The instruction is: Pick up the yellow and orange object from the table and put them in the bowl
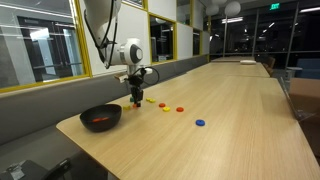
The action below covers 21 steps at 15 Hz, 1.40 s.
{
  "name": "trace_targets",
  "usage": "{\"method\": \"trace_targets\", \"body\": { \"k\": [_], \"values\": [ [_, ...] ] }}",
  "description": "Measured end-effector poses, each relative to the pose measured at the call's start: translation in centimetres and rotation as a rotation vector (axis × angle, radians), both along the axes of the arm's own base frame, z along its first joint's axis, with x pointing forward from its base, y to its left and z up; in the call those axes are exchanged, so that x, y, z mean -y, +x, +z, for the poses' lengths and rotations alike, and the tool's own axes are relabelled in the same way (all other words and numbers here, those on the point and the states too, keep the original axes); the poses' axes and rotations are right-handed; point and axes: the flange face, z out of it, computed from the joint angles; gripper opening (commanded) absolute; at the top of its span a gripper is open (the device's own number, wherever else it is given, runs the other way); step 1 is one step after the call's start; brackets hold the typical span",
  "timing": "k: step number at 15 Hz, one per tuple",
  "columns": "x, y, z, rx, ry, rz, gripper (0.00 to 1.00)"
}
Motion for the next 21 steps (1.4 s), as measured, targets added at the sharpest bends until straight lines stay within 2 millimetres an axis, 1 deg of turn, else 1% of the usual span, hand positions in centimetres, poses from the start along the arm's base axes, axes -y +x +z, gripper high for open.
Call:
{"method": "trace_targets", "body": {
  "k": [3, 5, 7, 11, 14, 17, 19, 21],
  "values": [
    [0.7, -0.2, 2.8, 0.017, -0.003, -0.008, 0.23],
    [0.9, -1.1, 4.8, 0.010, -0.004, -0.009, 0.23],
    [0.8, -2.7, 6.3, -0.025, 0.001, -0.007, 0.24],
    [0.4, -7.3, 8.4, -0.127, 0.040, 0.012, 0.24],
    [0.0, -10.6, 9.5, -0.186, 0.090, 0.021, 0.24],
    [-0.5, -13.4, 10.0, -0.223, 0.171, 0.016, 0.25],
    [-0.7, -14.9, 9.7, -0.248, 0.220, 0.003, 0.25],
    [-0.7, -15.8, 9.1, -0.266, 0.258, -0.026, 0.25]
  ]
}}
